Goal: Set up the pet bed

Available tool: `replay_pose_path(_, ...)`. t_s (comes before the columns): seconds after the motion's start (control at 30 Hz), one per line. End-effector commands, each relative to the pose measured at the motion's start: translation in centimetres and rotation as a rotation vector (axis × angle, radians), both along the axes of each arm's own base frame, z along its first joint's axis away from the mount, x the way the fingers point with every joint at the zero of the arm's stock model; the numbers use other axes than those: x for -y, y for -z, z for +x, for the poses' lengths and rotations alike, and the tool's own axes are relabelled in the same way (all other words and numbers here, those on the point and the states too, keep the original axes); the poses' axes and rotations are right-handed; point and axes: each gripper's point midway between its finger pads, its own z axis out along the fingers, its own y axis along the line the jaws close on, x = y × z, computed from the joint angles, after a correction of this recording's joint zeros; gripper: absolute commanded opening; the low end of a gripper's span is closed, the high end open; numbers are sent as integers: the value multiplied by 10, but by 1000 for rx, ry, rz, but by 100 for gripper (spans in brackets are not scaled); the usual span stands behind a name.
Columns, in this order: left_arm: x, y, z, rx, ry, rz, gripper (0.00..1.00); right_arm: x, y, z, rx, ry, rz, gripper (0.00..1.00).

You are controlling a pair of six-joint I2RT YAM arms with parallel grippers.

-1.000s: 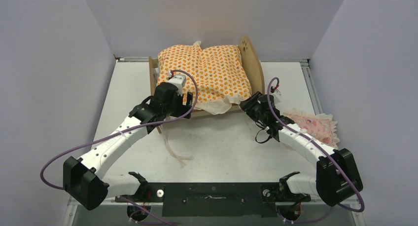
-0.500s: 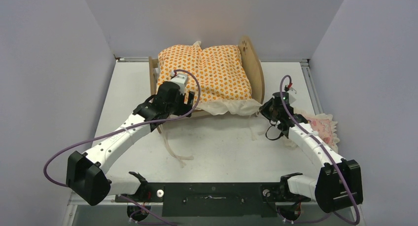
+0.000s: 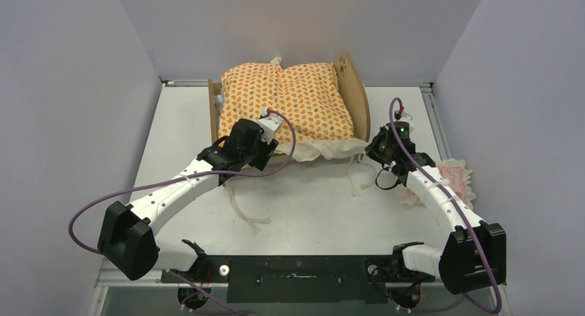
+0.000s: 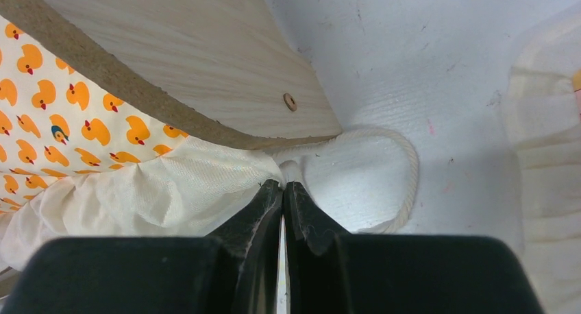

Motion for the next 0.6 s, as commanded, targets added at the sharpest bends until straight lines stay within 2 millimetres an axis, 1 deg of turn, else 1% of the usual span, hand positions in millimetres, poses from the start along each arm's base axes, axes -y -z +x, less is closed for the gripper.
replay_pose_path(0.0, 9, -9, 18, 86, 60, 60, 43, -1, -18, 13, 50, -24, -7, 5)
replay_pose_path(0.07, 7, -8, 18, 81, 54, 79, 9, 3, -21, 14, 55, -15, -12, 5)
replay_pose_path(0.1, 3, -10, 17, 85, 40, 85, 0, 7, -22, 15, 57, -6, -16, 5)
replay_pose_path(0.2, -7, -29, 8, 149, 20, 44, 0, 21, -28, 19, 68, 17, -31, 5)
replay_pose_path(0.27, -14, -44, -1, 193, 8, -4, 0, 33, -31, 22, 71, 34, -41, 5)
replay_pose_path(0.33, -20, -52, -8, 210, -5, -56, 0, 44, -33, 25, 69, 52, -52, 5)
replay_pose_path(0.43, -24, -53, -20, 196, -14, -106, 0, 59, -35, 27, 63, 75, -63, 5)
replay_pose_path(0.47, -24, -51, -24, 184, -8, -119, 0, 59, -34, 28, 59, 69, -65, 5)
replay_pose_path(0.53, -25, -41, -33, 152, -7, -132, 0, 71, -30, 28, 42, 94, -70, 5)
replay_pose_path(0.57, -26, -36, -37, 135, -8, -135, 0, 72, -27, 28, 33, 95, -69, 5)
